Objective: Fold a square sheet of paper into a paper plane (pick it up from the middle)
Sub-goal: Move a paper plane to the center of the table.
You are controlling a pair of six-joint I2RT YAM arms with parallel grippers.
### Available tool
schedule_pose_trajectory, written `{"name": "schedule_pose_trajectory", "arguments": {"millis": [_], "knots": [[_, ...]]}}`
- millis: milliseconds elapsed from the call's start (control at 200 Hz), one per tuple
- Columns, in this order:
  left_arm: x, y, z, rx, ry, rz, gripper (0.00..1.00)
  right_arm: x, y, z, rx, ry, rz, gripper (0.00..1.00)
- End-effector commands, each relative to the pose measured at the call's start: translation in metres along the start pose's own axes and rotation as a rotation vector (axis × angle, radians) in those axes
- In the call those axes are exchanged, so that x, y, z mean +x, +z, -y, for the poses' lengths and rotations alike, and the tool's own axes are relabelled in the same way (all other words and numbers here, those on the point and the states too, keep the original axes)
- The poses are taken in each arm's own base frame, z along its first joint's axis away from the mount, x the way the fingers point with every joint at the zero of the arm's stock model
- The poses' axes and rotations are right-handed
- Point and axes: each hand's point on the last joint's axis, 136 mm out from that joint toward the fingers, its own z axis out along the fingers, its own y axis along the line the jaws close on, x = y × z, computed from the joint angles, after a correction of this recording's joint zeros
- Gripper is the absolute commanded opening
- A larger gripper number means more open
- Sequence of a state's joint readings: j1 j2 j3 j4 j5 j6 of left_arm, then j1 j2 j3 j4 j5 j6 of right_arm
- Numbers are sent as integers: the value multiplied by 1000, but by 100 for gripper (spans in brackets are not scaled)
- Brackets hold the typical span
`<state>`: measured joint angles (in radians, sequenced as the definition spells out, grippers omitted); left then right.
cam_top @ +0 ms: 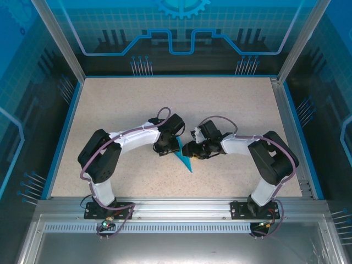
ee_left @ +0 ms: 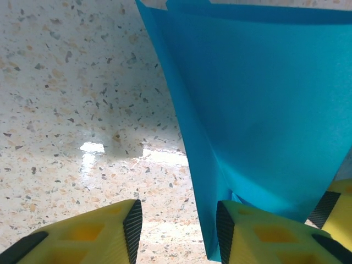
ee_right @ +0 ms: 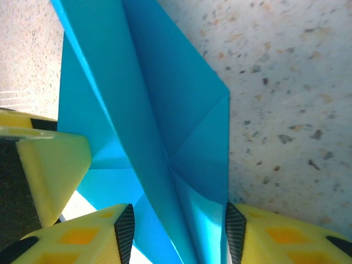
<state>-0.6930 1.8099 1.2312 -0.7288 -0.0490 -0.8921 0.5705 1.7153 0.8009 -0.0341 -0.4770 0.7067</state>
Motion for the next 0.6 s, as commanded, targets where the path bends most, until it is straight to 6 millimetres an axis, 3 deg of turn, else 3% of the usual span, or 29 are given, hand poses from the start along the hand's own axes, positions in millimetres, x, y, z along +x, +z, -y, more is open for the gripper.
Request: {"name": "schedule_pose_trajectory", "arguments": {"millis": [0, 445, 595], "knots": [[0, -4, -5, -3, -21, 15, 45, 3, 4, -15, -43, -51, -28, 49], [0, -4, -7, 2, -30, 21, 44, 10, 3, -21, 24, -151, -29, 45], [0, -5, -8, 3, -36, 24, 43, 13, 8, -15, 86, -172, -45, 44]]}}
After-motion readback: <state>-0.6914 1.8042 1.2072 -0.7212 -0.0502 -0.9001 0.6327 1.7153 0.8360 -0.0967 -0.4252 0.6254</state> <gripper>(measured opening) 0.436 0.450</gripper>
